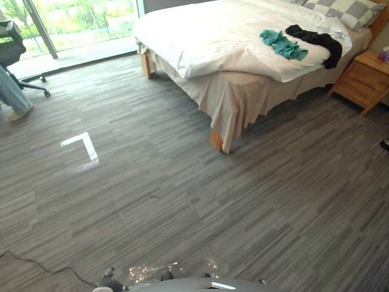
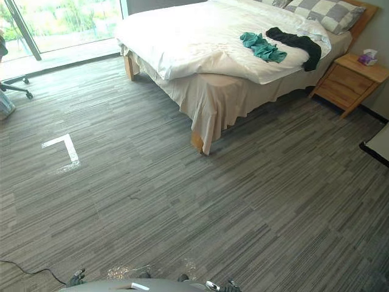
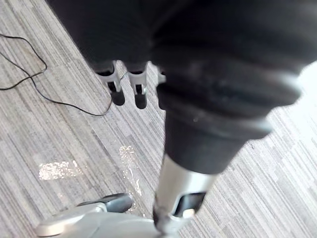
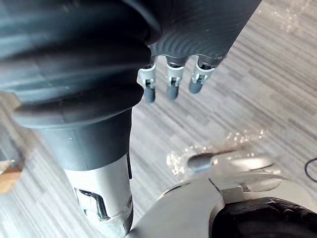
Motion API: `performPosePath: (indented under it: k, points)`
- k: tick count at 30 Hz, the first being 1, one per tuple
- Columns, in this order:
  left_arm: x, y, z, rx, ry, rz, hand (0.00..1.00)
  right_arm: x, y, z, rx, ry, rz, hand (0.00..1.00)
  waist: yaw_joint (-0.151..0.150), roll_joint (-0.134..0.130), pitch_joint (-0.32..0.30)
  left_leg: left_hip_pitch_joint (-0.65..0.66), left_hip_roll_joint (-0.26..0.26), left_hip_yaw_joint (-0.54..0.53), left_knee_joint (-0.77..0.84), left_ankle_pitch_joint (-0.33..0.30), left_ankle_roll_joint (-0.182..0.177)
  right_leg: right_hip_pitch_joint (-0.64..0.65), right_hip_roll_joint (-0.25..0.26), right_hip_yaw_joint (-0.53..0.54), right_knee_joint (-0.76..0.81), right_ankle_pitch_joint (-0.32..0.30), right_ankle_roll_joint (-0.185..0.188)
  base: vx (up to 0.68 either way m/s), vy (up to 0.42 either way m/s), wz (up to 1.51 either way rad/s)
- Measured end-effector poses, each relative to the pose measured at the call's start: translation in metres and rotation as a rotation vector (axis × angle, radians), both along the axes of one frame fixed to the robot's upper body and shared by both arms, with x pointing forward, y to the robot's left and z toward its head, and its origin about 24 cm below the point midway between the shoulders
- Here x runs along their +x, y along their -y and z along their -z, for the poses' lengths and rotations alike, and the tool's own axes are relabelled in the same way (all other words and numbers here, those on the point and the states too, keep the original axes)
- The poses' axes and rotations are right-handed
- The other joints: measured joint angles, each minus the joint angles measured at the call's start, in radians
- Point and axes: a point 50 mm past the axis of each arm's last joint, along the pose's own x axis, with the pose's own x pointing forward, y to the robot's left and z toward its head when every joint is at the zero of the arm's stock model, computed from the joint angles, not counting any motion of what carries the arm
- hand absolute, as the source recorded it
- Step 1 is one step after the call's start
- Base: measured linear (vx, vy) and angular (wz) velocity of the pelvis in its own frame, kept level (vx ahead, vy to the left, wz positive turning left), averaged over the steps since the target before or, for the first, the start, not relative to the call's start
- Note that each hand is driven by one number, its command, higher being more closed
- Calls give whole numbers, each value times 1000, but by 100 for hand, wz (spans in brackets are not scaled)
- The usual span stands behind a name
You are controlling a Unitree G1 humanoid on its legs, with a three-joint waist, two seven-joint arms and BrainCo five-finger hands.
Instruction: Tidy the bed and pick cloth on bed and put in laundry
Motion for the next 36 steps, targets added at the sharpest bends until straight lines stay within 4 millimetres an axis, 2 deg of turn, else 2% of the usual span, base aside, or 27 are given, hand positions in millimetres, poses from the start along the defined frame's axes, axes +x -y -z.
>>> performPosePath:
  k: [6,20,23,26,28,29,30,31,33,35,36]
  points:
    - [14,4,-2,-8,27,68,0,7,-1,-1,1,16,-5,0,-6,-2,2,0,3,5,0,1,-2,-1,1,0,0,0,0,-25,-14,-2]
    - [17,4,-2,-6,34,81,0,8,-1,-1,1,20,-6,0,-13,-3,5,-5,10,52,0,-15,-8,-23,4,39,16,0,5,-58,-15,-9]
    - [18,3,-3,-6,36,81,0,12,0,-2,1,29,-3,0,-18,-1,6,-19,20,108,0,-31,-6,-97,15,99,92,-26,-1,12,7,-63]
    - [24,0,-5,-3,50,87,0,22,-2,-3,5,58,-8,0,-23,-13,33,-21,24,180,3,-46,-11,-220,19,136,281,-94,1,76,-7,-73]
    - [29,-1,-6,-5,59,91,0,28,-2,-5,5,79,10,0,-32,-12,57,-7,33,216,7,-52,-9,-287,6,44,394,-117,13,77,-36,-55]
    - [31,-1,-6,-5,64,91,0,32,-2,-6,6,100,37,0,-41,-4,76,13,40,229,7,-59,-14,-312,-23,-68,460,-146,-2,117,-42,-43]
    - [31,-1,-6,-6,66,85,0,33,0,-7,5,108,62,0,-49,0,78,32,54,243,7,-75,-33,-323,-43,-135,481,-166,-11,138,-47,-42]
    - [32,0,-6,-7,68,85,0,31,1,-7,4,106,74,0,-51,3,79,41,67,247,8,-83,-45,-327,-45,-157,479,-171,-13,182,-67,-30]
    - [46,6,-9,-21,104,86,0,31,5,-7,0,110,104,0,-58,23,91,49,153,251,42,-122,-100,-366,-40,-222,442,-171,-10,236,-115,-14]
    - [55,14,-10,-44,129,81,0,30,7,-7,0,112,124,0,-58,41,106,54,233,256,83,-156,-140,-423,-41,-237,405,-135,11,305,-193,-17]
    - [58,20,-10,-59,139,76,0,28,7,-7,1,110,130,0,-63,44,112,72,268,265,92,-172,-166,-468,-61,-245,377,-97,18,368,-256,-19]
